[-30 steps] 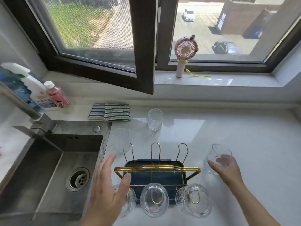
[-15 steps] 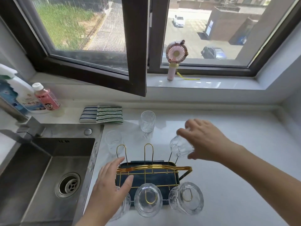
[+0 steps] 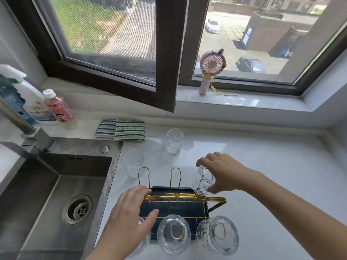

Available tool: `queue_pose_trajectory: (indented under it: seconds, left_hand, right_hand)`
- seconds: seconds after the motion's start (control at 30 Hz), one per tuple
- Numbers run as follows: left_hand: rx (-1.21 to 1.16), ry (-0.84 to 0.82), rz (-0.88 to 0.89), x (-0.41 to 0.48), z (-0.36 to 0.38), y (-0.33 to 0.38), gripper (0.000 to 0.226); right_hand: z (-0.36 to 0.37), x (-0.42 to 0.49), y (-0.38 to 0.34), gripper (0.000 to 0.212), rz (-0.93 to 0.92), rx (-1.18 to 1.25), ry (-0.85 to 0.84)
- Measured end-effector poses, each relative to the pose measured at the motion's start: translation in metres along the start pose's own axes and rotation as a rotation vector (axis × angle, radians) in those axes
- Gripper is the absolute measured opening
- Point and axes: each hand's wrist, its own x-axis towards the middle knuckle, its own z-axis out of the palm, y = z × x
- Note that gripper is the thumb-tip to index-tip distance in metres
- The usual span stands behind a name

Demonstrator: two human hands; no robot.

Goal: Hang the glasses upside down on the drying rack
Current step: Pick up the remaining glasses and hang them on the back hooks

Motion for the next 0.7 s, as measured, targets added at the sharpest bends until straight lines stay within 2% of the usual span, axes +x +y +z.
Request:
queue_pose_trajectory:
  seconds: [0.17, 0.27, 0.37, 0.43, 0.57, 0.7]
  left_hand:
    - [0.005, -0.005, -0.008, 0.0, 0.0, 0.0, 0.05]
    - [-0.001, -0.021, -0.022, 0.002, -0.001, 0.001, 0.05]
    - [-0.039, -0.033, -0.04, 0.003, -0.004, 0.003, 0.047]
    - [-0.092, -0.015, -0.065, 0.004, -0.007, 0.006, 0.046]
    - [-0.127, 0.05, -0.156, 0.004, -0.011, 0.002, 0.046]
    - [-0.195, 0.171, -0.262, -0.005, -0.014, -0.01, 0.041]
  right_hand:
    - [0.001, 0.006, 0.005, 0.084, -0.014, 0.067, -0.062]
    - [-0.015, 0.018, 0.017, 0.092, 0.048, 0.425, -0.164]
    - [-0.02, 0.052, 0.033, 0.091, 0.16, 0.678, -0.008]
    - [-0.01, 0.084, 0.036, 0.092, 0.233, 0.667, 0.046]
    - [0.012, 0.148, 0.027, 0.111, 0.28, 0.505, 0.068]
    - [0.022, 0.196, 0.016, 0.11, 0.318, 0.409, 0.07]
